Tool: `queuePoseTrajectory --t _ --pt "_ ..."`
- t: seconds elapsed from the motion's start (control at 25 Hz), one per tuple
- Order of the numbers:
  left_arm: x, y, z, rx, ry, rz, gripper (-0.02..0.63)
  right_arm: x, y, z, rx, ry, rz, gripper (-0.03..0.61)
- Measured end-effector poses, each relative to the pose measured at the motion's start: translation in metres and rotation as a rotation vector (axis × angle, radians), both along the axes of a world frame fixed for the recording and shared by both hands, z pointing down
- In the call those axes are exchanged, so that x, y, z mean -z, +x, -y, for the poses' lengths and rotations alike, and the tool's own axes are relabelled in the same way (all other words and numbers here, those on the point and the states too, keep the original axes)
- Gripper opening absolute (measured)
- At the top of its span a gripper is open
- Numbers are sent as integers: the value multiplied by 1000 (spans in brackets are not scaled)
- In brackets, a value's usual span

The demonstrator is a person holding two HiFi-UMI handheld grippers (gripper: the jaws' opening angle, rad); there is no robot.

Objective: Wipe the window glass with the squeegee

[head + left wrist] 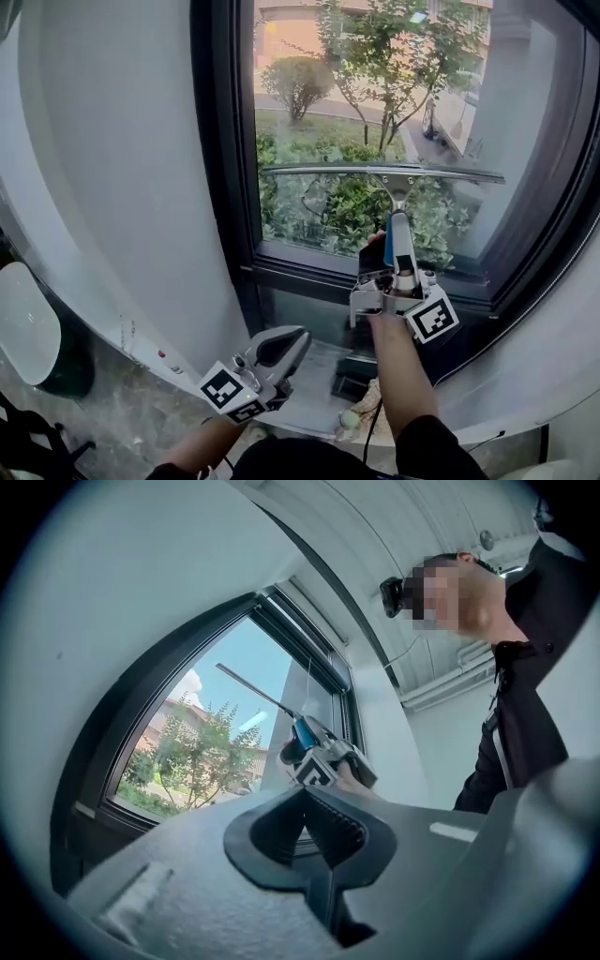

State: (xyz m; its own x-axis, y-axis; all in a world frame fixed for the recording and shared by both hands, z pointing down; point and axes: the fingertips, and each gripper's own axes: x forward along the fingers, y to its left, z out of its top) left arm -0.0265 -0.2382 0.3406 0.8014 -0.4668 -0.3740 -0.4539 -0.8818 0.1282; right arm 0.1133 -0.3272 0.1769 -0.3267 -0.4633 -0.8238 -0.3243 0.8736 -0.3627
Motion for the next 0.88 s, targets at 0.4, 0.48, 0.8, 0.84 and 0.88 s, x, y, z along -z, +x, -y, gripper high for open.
queuePoseTrajectory --t 0.4,0.48,0.8,0.84,0.88 --pt "11 -36 7 -88 32 30 -5 69 -33 33 -86 132 73 132" --pt "13 -37 10 -93 44 47 -5 80 -33 41 -97 150 85 133" --pt "13 -34 27 -116 50 67 -5 113 -36 86 -140 163 133 132" --pt "14 -35 29 -119 48 59 -5 117 -37 88 -147 167 130 132" --pt "16 -36 30 -120 48 54 -5 120 -38 90 -150 173 126 132"
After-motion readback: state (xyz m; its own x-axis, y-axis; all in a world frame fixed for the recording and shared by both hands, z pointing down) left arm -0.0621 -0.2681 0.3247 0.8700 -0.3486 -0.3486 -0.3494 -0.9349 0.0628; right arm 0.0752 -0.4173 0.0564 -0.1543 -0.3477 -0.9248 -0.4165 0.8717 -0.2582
